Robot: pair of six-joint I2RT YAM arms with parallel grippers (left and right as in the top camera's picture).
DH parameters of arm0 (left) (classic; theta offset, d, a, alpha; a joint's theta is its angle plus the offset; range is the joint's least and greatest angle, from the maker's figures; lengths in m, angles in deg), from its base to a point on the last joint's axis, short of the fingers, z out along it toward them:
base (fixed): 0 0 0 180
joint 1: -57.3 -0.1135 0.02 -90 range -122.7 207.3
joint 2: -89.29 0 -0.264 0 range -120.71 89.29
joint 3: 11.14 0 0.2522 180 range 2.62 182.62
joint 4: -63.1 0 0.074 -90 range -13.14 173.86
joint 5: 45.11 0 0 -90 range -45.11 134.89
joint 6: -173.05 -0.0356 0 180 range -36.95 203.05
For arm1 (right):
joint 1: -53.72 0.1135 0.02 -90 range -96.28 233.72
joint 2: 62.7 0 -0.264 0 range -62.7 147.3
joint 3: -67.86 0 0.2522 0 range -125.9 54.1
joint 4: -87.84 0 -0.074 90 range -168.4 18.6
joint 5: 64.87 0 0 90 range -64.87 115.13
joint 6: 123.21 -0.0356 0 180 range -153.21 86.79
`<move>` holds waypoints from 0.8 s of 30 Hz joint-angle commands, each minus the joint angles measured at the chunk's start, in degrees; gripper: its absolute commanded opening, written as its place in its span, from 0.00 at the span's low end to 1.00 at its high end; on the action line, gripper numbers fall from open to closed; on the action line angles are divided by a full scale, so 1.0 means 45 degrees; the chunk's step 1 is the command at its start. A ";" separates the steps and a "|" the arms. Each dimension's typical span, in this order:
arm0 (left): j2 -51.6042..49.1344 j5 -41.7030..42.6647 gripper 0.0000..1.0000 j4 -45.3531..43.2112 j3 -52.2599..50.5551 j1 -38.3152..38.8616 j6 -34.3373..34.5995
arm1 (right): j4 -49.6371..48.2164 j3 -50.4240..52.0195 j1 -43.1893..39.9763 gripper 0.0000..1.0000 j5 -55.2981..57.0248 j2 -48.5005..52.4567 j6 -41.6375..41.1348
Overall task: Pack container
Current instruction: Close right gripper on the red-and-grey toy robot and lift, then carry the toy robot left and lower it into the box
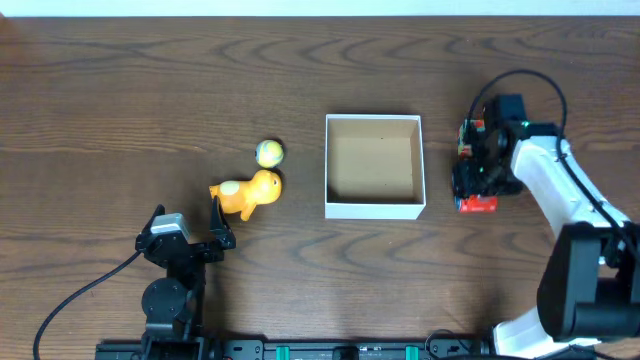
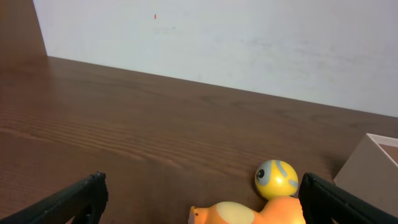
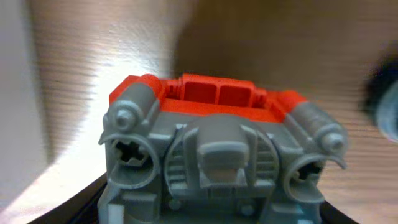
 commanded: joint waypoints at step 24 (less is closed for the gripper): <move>0.0078 -0.0107 0.98 0.0471 -0.0267 -0.0005 -0.0214 | -0.0539 -0.2210 0.5445 0.52 -0.0403 -0.2929 -0.4575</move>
